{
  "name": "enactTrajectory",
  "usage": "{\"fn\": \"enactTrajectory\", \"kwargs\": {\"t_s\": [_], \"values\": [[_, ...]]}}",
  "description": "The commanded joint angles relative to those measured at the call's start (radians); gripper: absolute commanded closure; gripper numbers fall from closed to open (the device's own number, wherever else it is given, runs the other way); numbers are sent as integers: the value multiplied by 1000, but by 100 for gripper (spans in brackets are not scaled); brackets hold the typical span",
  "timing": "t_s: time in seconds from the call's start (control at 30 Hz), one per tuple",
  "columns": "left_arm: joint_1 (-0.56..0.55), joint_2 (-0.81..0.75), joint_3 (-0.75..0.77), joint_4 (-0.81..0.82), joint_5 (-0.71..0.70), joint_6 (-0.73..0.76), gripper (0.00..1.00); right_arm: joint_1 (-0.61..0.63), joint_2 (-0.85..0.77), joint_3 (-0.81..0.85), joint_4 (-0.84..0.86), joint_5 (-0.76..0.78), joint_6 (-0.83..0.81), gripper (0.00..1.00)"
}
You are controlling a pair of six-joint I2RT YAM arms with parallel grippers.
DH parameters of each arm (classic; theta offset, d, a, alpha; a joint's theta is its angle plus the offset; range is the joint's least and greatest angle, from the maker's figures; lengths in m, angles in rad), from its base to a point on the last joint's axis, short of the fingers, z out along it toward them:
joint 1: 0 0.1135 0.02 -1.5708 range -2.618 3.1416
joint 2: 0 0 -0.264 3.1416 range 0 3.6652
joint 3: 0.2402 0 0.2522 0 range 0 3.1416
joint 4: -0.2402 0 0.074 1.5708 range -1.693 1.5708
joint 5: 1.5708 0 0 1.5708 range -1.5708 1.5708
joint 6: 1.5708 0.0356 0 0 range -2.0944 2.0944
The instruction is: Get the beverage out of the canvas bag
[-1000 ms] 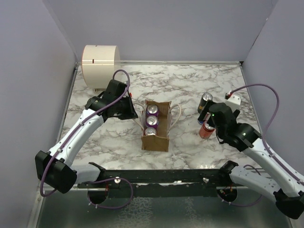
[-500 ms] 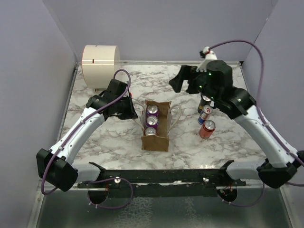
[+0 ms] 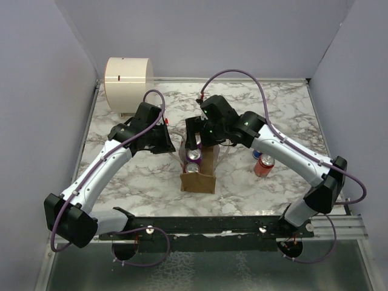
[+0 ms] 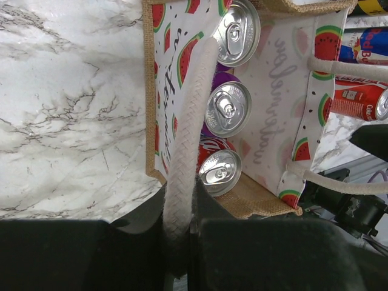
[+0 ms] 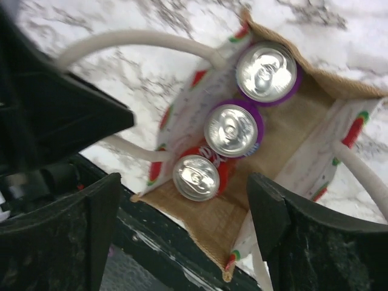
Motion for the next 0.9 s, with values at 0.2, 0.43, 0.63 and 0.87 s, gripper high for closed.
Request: {"fn": "enactTrajectory", "kwargs": {"t_s": [0.2, 0.43, 0.63, 0.87], "values": [[5, -2, -2, 7, -18, 2, 100, -2, 78, -77, -68, 59, 174, 20], [6, -1, 15, -14, -14, 19, 100, -1, 192, -36, -67, 57, 258, 20], [6, -14, -5, -11, -6, 18, 100, 0, 278, -1, -61, 62, 277, 15], [6, -37, -12, -24, -3, 32, 100, 0, 363, 44, -85, 106, 317, 10]]}}
